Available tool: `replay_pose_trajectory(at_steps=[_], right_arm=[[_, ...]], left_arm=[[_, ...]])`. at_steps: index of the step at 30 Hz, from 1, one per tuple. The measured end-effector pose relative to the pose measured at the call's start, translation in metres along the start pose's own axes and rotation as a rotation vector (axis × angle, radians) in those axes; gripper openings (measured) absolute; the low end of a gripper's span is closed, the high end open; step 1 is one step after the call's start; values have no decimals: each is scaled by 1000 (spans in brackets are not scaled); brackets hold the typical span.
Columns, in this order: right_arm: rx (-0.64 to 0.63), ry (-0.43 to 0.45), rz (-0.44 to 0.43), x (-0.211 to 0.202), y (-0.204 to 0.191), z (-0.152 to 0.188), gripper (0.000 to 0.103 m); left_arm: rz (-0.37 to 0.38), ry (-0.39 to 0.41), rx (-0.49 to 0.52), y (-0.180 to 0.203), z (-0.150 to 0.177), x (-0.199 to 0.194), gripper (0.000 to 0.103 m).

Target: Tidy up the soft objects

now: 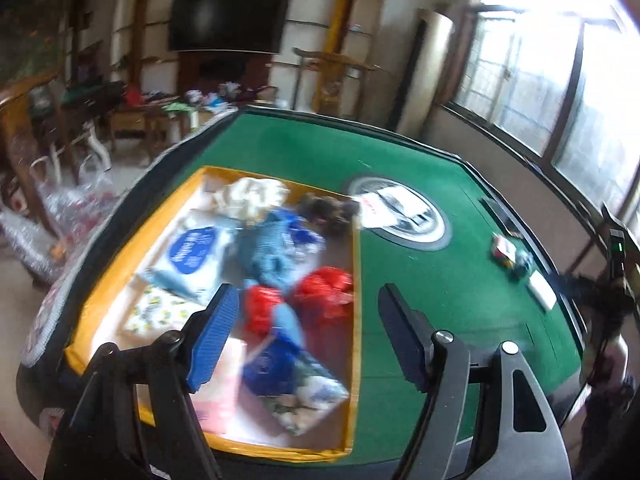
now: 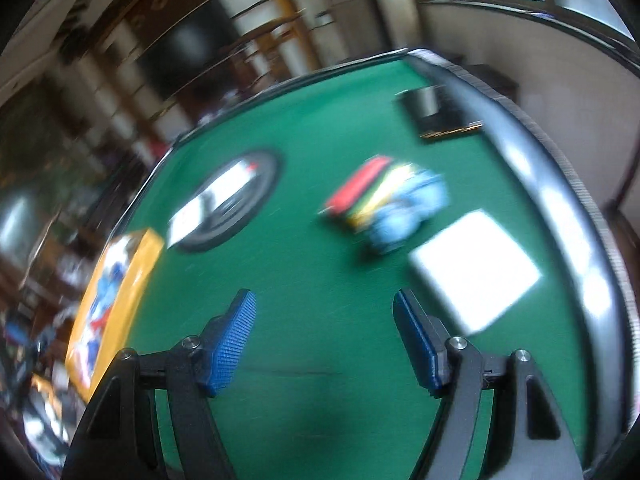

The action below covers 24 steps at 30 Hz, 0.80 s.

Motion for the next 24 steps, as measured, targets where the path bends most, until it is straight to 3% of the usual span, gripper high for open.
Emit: replay_pose_trajectory(at_steps=[4, 9, 12, 17, 21, 24], right_arm=[[91, 56, 37, -11, 32, -26, 67], [107, 56, 66, 7, 42, -71, 70], [76, 2, 100, 36, 34, -106, 70], [-4, -170, 293, 101, 11, -149, 70], [-60, -260, 317, 126, -21, -146, 53], [-123, -292, 292, 128, -53, -121, 53]], left_arm=[[70, -49, 80, 34, 2, 14, 72], [90, -77, 138, 62, 9, 20, 72], [93, -82, 147, 71, 14, 17, 72], [86, -78, 143, 72, 16, 12, 72], [83, -78, 129, 65, 16, 12, 72], [99, -91, 102, 57, 13, 18, 72]])
Point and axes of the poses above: each gripper's, at about its wrist camera, not at the fingertips, and x roughly the way its jaws point, y to its right, z to its underside, the point moved 2 cm from there along x, roughly the way its jaws point, and after that the axes turned 14 degrees about -y, right-handed, at the moved point
